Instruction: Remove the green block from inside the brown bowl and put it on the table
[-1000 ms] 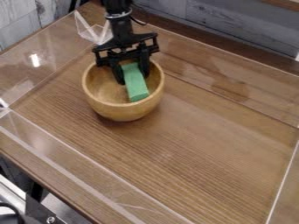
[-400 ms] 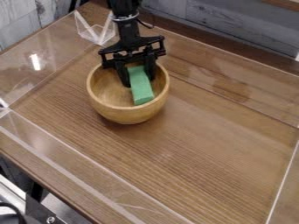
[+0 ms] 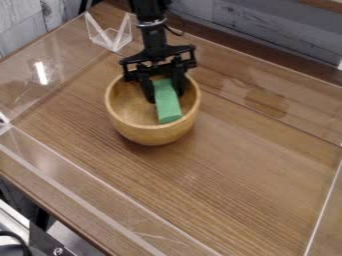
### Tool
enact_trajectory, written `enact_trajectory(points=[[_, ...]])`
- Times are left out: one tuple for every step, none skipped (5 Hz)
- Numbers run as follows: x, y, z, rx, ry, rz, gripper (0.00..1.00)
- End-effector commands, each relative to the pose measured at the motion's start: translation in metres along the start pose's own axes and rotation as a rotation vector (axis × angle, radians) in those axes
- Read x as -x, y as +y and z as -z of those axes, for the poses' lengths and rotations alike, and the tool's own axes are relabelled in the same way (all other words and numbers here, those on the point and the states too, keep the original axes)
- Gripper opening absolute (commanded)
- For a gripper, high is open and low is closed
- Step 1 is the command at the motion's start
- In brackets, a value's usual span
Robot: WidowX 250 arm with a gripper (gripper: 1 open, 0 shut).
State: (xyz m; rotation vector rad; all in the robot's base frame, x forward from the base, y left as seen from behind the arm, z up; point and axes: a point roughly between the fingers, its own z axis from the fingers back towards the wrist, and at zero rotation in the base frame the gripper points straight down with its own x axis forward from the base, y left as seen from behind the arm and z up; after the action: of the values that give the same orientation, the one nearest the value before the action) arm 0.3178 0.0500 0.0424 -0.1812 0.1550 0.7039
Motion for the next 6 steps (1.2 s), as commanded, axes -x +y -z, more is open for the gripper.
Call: enact_trajectory(points=[[0.008,-0.018,-0.019,0.028,-0.05,0.034,0.0],[0.011,-0.022,-0.019,0.029,-0.047,0.047,0.0],[0.012,-0.025,-0.019,0.028,-0.043,0.058,0.0],[0.013,-0.028,-0.019,0.028,-0.039,0.069,0.0],[0.014,-0.03,-0.019,0.029,-0.037,0.081,0.0],[0.015,-0.033,-0.02,0.029,-0.034,0.095,0.0]])
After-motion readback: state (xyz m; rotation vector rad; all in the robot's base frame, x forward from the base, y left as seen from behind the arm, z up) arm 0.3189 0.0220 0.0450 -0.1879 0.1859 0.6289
